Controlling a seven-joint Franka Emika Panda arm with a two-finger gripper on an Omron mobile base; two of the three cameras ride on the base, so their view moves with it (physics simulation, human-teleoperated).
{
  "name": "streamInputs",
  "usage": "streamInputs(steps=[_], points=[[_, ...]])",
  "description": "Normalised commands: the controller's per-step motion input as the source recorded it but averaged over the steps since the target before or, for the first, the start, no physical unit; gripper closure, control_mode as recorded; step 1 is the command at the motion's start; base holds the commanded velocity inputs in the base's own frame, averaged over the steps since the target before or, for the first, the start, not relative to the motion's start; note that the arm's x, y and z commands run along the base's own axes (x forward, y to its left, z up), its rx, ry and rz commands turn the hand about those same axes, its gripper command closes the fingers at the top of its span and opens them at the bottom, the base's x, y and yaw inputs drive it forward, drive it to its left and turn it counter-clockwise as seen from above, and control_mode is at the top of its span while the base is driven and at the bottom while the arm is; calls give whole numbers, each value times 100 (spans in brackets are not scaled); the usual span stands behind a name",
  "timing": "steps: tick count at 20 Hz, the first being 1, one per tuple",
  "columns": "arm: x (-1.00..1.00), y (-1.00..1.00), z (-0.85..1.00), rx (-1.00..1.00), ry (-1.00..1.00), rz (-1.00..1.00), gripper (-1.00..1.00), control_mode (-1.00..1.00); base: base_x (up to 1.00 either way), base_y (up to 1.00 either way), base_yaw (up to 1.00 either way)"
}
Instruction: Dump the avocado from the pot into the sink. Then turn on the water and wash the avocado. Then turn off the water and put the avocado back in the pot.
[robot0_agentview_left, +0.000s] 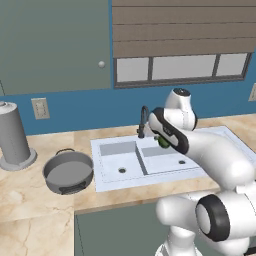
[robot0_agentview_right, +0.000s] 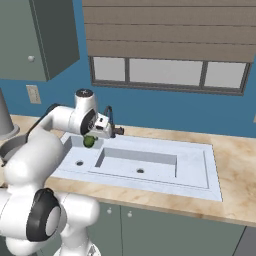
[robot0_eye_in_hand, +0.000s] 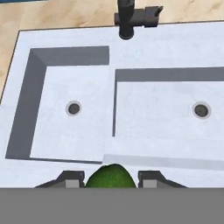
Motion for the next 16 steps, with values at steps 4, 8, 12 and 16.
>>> streamInputs(steps=[4, 8, 12, 16], points=[[0, 63, 7, 0, -1, 0, 100, -100, 0, 0, 0], [0, 69, 0, 0, 0, 0, 100, -100, 0, 0, 0], [0, 66, 0, 0, 0, 0, 100, -100, 0, 0, 0], [0, 61, 0, 0, 0, 0, 100, -100, 0, 0, 0]])
